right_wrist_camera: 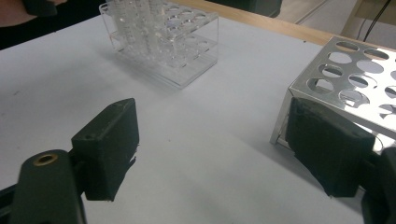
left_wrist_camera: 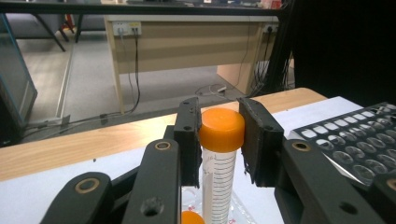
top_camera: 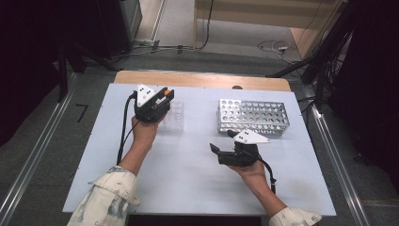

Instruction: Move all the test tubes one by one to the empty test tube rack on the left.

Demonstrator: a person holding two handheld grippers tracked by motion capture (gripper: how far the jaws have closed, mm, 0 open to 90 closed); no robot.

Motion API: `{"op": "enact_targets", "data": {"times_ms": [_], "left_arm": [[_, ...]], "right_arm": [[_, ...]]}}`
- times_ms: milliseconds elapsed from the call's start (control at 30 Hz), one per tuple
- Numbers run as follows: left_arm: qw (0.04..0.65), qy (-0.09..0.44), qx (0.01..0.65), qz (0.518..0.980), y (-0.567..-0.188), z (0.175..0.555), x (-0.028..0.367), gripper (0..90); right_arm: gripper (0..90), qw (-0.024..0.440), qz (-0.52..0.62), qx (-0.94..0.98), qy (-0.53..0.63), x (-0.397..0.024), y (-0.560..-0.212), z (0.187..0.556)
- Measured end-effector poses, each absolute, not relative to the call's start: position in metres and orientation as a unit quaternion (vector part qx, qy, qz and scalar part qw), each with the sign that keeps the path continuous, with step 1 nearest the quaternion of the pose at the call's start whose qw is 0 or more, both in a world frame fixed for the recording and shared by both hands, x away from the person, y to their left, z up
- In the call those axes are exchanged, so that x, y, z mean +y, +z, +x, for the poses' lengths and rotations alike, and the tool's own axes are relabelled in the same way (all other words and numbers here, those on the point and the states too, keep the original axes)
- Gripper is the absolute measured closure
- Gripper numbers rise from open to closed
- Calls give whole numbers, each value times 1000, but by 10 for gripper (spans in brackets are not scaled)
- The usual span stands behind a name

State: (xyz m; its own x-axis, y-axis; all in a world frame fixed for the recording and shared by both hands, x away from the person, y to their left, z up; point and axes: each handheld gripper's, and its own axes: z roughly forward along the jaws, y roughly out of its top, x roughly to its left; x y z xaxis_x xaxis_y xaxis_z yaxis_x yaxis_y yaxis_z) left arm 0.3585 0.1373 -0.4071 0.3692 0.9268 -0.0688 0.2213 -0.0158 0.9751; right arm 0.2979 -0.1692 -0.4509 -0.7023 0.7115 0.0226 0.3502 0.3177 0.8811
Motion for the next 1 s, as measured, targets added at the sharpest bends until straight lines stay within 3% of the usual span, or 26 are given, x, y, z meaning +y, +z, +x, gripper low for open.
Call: {"op": "enact_targets", "data": {"times_ms": [1000], "left_arm": [[490,347,454,658,-440,353,126,693]], "right_arm": [[146,186,344,784,483,-178,-449,297]]}}
